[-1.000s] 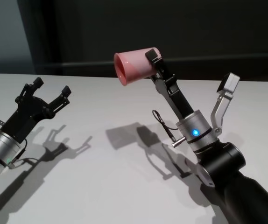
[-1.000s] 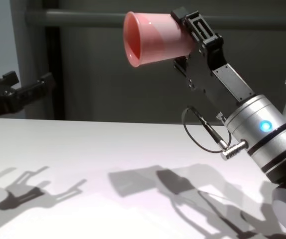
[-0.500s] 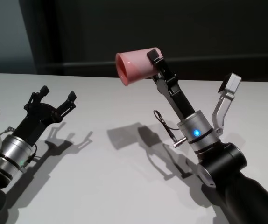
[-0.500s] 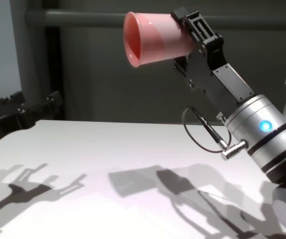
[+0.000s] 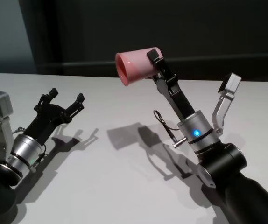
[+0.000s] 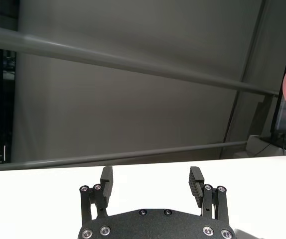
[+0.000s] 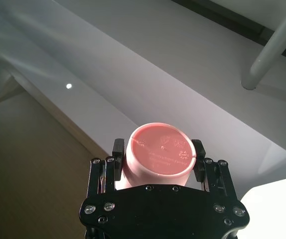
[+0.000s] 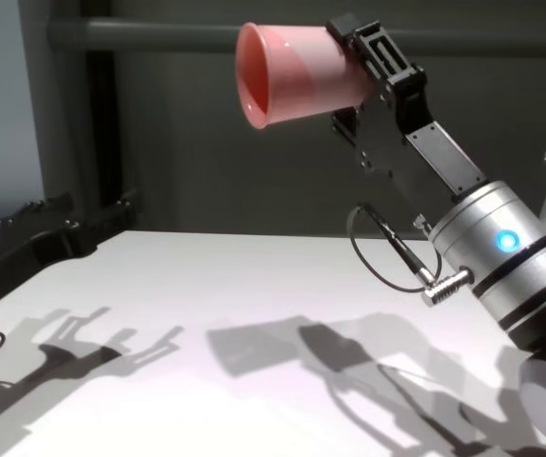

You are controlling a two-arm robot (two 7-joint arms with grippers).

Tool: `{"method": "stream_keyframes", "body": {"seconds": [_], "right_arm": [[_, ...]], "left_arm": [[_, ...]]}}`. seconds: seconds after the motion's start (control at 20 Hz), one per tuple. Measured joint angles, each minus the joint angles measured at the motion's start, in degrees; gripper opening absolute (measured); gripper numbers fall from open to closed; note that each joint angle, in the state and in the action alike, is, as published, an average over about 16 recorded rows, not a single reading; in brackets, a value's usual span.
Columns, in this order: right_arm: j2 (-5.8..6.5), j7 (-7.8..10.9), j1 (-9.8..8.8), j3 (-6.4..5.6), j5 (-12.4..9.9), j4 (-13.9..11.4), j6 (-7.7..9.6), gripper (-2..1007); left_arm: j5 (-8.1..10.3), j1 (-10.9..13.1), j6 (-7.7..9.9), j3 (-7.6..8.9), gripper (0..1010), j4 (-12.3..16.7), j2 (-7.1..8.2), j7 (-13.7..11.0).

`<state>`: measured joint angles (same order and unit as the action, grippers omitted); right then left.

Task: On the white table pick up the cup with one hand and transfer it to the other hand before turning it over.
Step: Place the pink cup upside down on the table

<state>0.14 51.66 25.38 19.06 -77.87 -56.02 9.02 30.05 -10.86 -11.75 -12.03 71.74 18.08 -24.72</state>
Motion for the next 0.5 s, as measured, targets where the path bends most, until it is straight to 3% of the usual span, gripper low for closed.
{"method": "stream_keyframes", "body": {"seconds": [0.5], "right_arm": [[0.0,0.0,0.0,0.0,0.0,0.0,0.0,785]], "left_arm": [[-0.19,-0.9,0.52,-0.32,1003,-1.6,-0.48,-1.55]]}}
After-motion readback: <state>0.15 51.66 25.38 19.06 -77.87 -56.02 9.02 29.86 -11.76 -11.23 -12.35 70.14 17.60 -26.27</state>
